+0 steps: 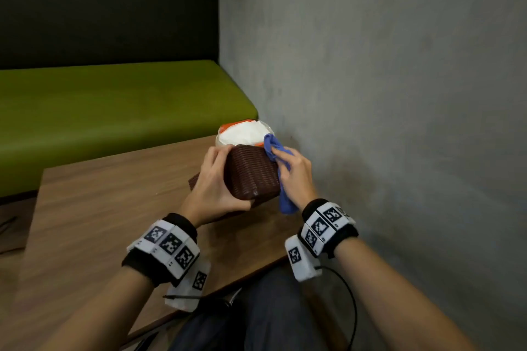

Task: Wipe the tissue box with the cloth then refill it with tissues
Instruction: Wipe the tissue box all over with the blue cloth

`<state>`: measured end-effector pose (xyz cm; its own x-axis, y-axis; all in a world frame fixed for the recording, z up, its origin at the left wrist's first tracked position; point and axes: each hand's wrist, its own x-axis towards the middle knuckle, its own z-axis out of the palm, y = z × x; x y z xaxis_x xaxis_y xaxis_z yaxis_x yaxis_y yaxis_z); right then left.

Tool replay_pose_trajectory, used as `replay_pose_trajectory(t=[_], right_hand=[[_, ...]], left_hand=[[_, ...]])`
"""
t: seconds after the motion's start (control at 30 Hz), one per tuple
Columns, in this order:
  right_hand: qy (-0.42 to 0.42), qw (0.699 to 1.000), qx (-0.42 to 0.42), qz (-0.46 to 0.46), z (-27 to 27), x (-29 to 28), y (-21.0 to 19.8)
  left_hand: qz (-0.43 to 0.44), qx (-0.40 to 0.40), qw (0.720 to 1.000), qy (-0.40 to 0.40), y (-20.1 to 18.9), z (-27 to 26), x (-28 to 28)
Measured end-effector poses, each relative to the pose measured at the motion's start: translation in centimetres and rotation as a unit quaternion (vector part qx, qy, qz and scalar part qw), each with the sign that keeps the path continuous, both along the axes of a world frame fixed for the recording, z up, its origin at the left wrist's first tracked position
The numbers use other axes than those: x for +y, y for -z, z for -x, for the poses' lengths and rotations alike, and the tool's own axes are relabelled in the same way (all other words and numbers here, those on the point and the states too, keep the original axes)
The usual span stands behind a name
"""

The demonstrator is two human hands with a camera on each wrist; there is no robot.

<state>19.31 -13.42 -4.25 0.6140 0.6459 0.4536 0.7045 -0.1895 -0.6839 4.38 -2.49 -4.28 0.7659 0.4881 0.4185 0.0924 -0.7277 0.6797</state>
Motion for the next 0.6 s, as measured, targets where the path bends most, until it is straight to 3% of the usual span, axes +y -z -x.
replay_pose_trajectory(t=[0.07, 0.2, 0.27, 0.4, 0.5, 0.6], right_hand=[[0.009, 1.000, -0.016, -0.022, 1.1, 1.1, -1.0], [-0.101, 0.990, -0.094, -0.017, 5.8, 0.7, -0.9], [-0.079, 0.992, -0.094, 0.003, 4.2, -0.5, 0.7], [0.011, 1.000, -0.003, 0.005, 0.3, -0.2, 0.4], [-0.033, 0.996, -0.082, -0.013, 3.8, 0.9, -1.3], [-0.099, 0.983, -0.156, 0.000, 4.8, -0.8, -0.1]], left_hand=[[0.001, 0.000, 1.000, -0.004, -0.1, -0.4, -0.1], [-0.009, -0.033, 0.999, 0.012, 0.0, -0.2, 0.4], [-0.011, -0.024, 1.000, 0.004, 0.2, 0.8, 0.5], [-0.005, -0.008, 1.000, -0.011, 0.1, 1.3, 0.3], [0.001, -0.043, 0.999, 0.001, -0.2, 0.5, 0.3], [0.019, -0.044, 0.999, 0.006, 0.2, 1.1, 0.4]])
